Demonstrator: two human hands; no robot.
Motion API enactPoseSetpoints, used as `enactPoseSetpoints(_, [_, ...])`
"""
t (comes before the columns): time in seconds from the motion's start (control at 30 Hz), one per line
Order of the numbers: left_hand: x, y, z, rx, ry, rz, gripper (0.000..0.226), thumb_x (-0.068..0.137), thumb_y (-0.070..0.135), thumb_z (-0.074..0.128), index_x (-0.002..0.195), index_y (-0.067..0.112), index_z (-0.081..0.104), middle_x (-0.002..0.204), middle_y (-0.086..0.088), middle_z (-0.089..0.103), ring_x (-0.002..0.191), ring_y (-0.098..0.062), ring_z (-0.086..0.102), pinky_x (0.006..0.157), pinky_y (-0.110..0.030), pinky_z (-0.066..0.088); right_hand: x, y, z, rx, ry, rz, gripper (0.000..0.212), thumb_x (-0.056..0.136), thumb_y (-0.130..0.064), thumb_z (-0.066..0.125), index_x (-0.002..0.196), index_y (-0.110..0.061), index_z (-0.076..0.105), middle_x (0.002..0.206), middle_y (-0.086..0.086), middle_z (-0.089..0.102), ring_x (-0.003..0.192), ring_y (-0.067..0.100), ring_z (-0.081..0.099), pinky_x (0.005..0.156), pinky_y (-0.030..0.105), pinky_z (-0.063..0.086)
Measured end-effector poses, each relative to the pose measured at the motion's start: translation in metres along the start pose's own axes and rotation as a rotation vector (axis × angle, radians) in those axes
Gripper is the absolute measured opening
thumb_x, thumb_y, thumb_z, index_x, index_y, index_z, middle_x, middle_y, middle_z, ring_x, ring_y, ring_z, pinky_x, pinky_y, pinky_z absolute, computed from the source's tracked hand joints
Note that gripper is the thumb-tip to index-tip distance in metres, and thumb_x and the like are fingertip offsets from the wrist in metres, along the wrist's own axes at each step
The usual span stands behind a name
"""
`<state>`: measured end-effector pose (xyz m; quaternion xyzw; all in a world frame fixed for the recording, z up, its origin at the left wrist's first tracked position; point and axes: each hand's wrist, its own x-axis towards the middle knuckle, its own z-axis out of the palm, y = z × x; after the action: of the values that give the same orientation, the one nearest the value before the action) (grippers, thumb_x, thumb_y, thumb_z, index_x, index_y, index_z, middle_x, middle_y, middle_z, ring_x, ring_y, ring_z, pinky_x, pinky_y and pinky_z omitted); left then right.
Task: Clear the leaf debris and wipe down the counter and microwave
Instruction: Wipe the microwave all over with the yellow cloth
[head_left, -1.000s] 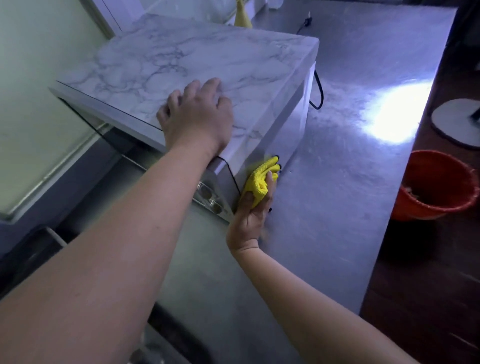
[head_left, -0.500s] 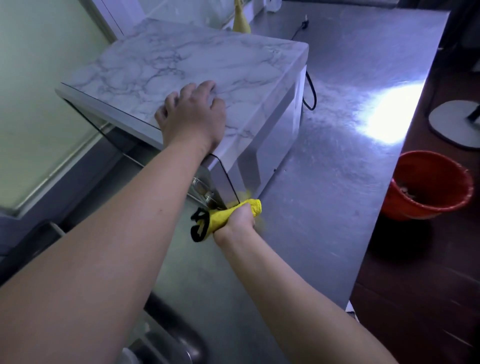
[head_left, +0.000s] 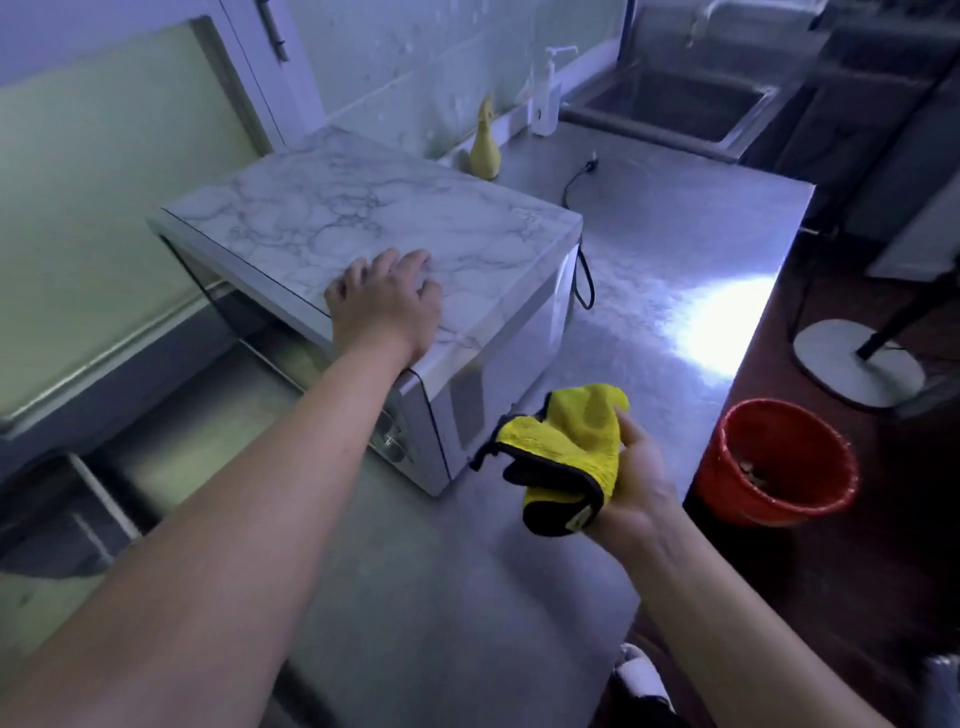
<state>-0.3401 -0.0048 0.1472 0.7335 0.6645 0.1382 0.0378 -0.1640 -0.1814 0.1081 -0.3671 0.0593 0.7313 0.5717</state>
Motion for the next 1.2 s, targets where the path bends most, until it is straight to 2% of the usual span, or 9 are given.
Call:
enactPoseSetpoints(0.13, [0.0,-0.001,0.001,0.01,-0.012,-0.011,0.049,0.097,0.046,0.03,0.144,0.041,0.04,0.158,0.007,0.034,0.142,-0.024,0.027,0.115,-0.048,0.018,0.011,-0.048,0.002,-0.13,0.089,-0.199,0.048,0.102,-0.05,0.04,0.104,-0.01,0.066,0.085,0.013,0.071,0.076,0.031,0.072,0.071,0.043,0.057])
enactPoseSetpoints(0.3, [-0.001,-0.002,0.004,0.013,-0.024,-0.065,0.047,0.099,0.046,0.033,0.146,0.047,0.037,0.161,0.01,0.029,0.147,-0.021,0.02,0.119,-0.044,0.012,0.077,-0.083,0.051,-0.412,0.139,-0.622,0.039,0.103,-0.047,0.044,0.142,-0.041,0.044,0.116,-0.002,0.062,0.104,0.022,0.063,0.086,0.04,0.052])
enactPoseSetpoints(0.43, [-0.006,0.0,0.001,0.03,-0.02,-0.082,0.048,0.099,0.046,0.034,0.147,0.046,0.038,0.16,0.011,0.03,0.148,-0.019,0.021,0.12,-0.042,0.013,0.138,-0.082,0.076,-0.732,0.056,-0.957,0.059,0.104,-0.026,0.048,0.158,-0.027,0.022,0.162,-0.004,0.026,0.147,0.01,0.027,0.122,0.036,0.023])
enactPoseSetpoints(0.63, [-0.008,0.005,-0.005,0.018,-0.018,-0.114,0.054,0.092,0.05,0.034,0.144,0.043,0.045,0.157,0.012,0.036,0.146,-0.017,0.028,0.121,-0.042,0.018,0.201,-0.067,0.041,-0.794,0.021,-1.113,0.06,0.101,-0.039,0.041,0.156,-0.026,0.019,0.158,-0.019,0.016,0.151,0.011,0.018,0.123,0.035,0.015])
enactPoseSetpoints(0.8, [-0.009,0.014,-0.009,0.008,-0.001,-0.115,0.051,0.093,0.045,0.04,0.143,0.034,0.051,0.154,0.006,0.043,0.144,-0.019,0.033,0.12,-0.043,0.022,0.225,-0.065,0.0,-0.71,0.04,-0.765,0.06,0.102,-0.032,0.036,0.157,-0.016,0.018,0.166,-0.001,0.014,0.152,0.009,0.014,0.118,0.012,0.012])
enactPoseSetpoints(0.9, [-0.008,0.019,-0.011,-0.037,0.019,-0.132,0.052,0.092,0.038,0.044,0.141,0.025,0.055,0.15,-0.001,0.048,0.141,-0.022,0.039,0.119,-0.037,0.024,0.227,-0.063,-0.009,-0.721,0.071,-0.649,0.056,0.107,-0.023,0.036,0.159,-0.018,0.015,0.165,-0.006,0.011,0.144,-0.006,0.014,0.106,-0.002,0.011])
enactPoseSetpoints(0.97, [-0.008,0.021,-0.012,-0.045,0.018,-0.146,0.053,0.091,0.035,0.045,0.14,0.02,0.056,0.149,-0.005,0.05,0.139,-0.025,0.041,0.119,-0.037,0.025,0.229,-0.065,-0.01,-0.713,0.127,-0.544,0.055,0.108,-0.03,0.034,0.159,-0.026,0.013,0.164,-0.011,0.011,0.143,-0.005,0.015,0.111,0.005,0.01])
enactPoseSetpoints(1.03, [-0.008,0.024,-0.013,-0.026,0.013,-0.148,0.053,0.091,0.033,0.045,0.14,0.017,0.056,0.149,-0.007,0.05,0.139,-0.027,0.041,0.118,-0.038,0.026,0.232,-0.072,-0.011,-0.684,0.189,-0.366,0.056,0.107,-0.037,0.033,0.159,-0.032,0.012,0.165,-0.01,0.015,0.148,0.008,0.02,0.121,0.027,0.015])
enactPoseSetpoints(1.2, [-0.011,0.025,-0.008,-0.014,0.087,-0.225,0.042,0.099,0.021,0.047,0.14,0.018,0.056,0.149,-0.006,0.049,0.139,-0.024,0.04,0.117,-0.033,0.026,0.245,-0.126,-0.027,-0.436,0.197,0.192,0.044,0.104,-0.045,0.044,0.14,-0.019,0.046,0.13,0.008,0.055,0.125,0.031,0.054,0.105,0.05,0.042])
